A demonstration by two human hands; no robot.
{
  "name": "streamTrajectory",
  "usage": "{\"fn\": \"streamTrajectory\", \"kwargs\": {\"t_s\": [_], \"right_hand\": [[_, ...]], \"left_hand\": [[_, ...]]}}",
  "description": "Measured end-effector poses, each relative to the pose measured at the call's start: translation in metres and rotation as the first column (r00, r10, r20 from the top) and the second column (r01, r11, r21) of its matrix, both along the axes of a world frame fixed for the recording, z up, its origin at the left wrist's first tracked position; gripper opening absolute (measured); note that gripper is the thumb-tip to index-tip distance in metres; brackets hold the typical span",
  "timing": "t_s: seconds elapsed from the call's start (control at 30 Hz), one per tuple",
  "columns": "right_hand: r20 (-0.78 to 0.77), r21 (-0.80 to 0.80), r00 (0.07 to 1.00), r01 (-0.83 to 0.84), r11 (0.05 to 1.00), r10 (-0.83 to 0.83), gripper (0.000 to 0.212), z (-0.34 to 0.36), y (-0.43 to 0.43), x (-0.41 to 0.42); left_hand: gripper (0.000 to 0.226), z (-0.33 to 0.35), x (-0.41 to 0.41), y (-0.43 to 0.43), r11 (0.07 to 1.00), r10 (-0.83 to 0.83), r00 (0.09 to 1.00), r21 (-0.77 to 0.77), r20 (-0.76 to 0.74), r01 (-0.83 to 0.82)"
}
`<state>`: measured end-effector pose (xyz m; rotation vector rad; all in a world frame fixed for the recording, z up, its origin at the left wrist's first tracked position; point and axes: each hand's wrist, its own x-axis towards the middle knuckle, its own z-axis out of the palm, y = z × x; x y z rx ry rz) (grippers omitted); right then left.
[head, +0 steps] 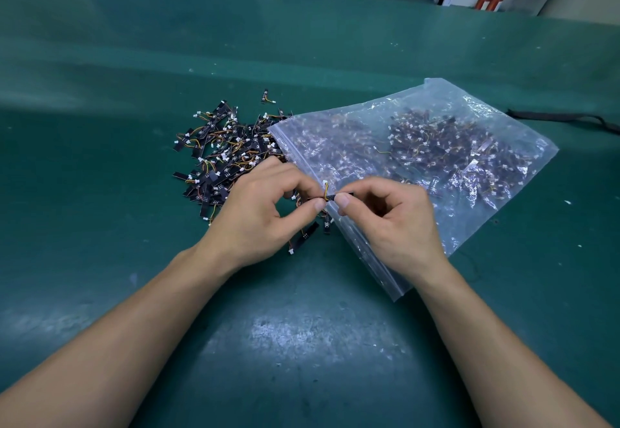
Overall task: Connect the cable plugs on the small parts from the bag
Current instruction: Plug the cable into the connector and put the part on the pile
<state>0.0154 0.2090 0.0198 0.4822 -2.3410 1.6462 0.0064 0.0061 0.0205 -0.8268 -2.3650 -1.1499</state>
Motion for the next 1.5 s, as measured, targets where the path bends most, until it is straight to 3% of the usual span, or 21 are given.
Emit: {"fn": "streamTrajectory", "kwargs": {"t_s": [0.13,0.37,0.63,0.77,1.3,1.5], "right_hand": [[0.06,-0.08,0.998,0.0,0.997,0.005,0.017,0.0027,-0.0032,0.0009],[0.156,-0.155,0.986,-0.029,0.987,0.053,0.009,0.0042,-0.0045,0.0023],[0.164,-0.148,0.984,-0.045,0.988,0.07,0.022,0.0055,-0.0059,0.0019],[0.164,-0.142,0.984,-0.039,0.989,0.062,0.021,0.0056,-0.0062,0.0025],[0.151,-0.091,0.988,-0.031,0.995,0.044,0.016,0.0032,-0.0043,0.0013],[0.11,-0.073,0.994,-0.019,0.997,0.027,0.006,0.0015,-0.0038,0.0025]], "left_hand": [[0.006,0.0008,0.0004,0.0005,1.0,0.004,0.998,0.031,0.059,-0.006],[0.013,0.001,0.0008,0.0022,0.996,0.016,0.99,0.083,0.142,-0.028],[0.018,0.0023,0.0021,0.0015,0.995,0.002,0.987,0.1,0.163,-0.018],[0.009,0.0023,0.002,0.0019,0.993,0.016,0.983,0.116,0.181,-0.038],[0.006,-0.001,-0.0002,0.0003,0.992,0.032,0.986,0.117,0.163,-0.051],[0.008,-0.0005,-0.0007,0.0,0.994,0.053,0.997,0.091,0.054,-0.058]]}}
